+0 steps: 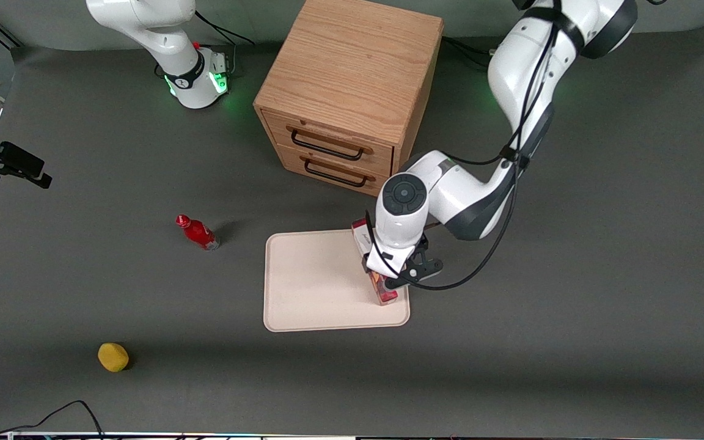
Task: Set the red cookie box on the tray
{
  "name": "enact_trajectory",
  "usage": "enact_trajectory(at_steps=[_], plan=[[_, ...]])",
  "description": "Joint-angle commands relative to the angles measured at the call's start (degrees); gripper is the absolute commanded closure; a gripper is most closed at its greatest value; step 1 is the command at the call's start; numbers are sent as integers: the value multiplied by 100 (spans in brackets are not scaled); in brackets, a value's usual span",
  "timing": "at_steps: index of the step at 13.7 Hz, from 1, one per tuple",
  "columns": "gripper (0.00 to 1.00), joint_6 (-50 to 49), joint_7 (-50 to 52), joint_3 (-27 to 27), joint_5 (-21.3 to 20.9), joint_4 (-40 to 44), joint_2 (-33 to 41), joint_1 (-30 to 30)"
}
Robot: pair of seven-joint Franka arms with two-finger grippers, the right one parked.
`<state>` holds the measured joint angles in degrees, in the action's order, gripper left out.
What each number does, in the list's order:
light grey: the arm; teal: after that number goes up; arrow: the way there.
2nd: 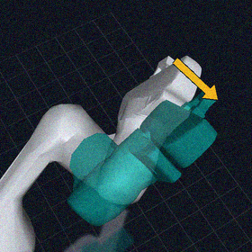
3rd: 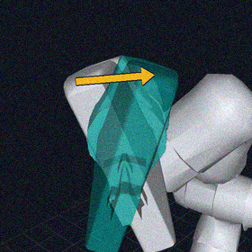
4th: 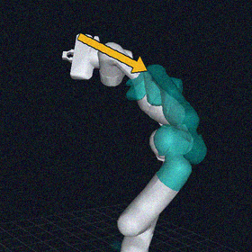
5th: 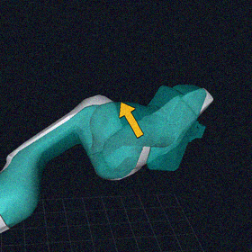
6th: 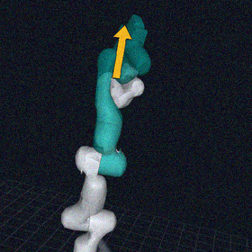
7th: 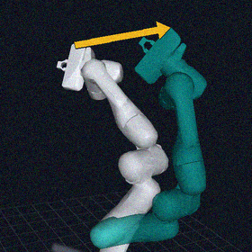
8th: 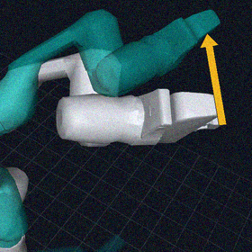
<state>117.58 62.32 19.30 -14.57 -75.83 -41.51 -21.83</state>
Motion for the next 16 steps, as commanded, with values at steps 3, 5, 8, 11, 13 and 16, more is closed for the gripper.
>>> enact_trajectory(at_steps=[3,5,8,11,13,16], plan=[[0,-1892,-2220,12,805,-204,1363,679],[0,-2457,-3265,-171,1052,-465,1942,1021],[0,-2442,-4952,-1372,1709,-1589,3102,1023],[0,-2564,-5915,-2305,1685,-2145,3728,988],[0,-2932,-6073,-2466,1292,-2155,4036,988],[0,-3109,-6433,-2780,1123,-2050,4362,997]])
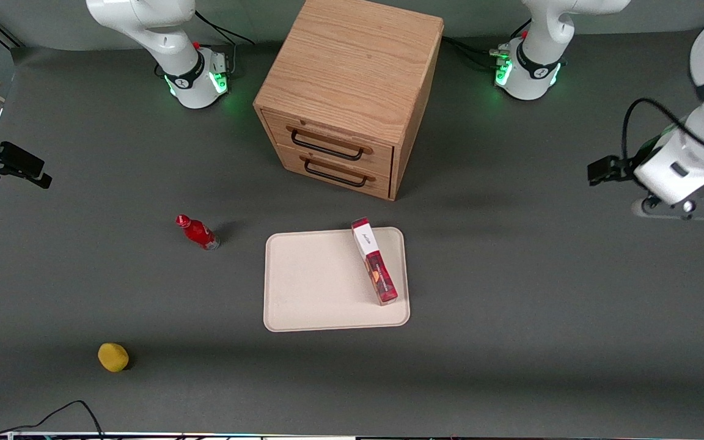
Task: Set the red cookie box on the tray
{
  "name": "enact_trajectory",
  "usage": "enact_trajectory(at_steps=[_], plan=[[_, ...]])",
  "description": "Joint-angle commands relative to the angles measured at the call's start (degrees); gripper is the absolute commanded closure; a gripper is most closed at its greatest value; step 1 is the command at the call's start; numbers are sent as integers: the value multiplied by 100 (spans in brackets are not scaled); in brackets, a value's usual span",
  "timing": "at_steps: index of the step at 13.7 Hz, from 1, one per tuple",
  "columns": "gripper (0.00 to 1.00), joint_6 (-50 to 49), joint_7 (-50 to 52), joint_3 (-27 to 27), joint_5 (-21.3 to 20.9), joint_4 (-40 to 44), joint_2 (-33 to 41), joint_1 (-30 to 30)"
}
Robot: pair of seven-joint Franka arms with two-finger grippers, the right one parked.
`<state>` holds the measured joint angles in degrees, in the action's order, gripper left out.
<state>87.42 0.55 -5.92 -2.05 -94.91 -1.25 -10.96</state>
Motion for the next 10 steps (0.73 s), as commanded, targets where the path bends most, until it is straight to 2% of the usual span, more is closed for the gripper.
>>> enact_trajectory(at_steps=[1,3,10], plan=[[0,-172,-631,-443,-85,-38,328,-108],[0,-269,-995,-542,-67,156,327,-108],[0,-498,-925,-542,-76,359,301,-108]])
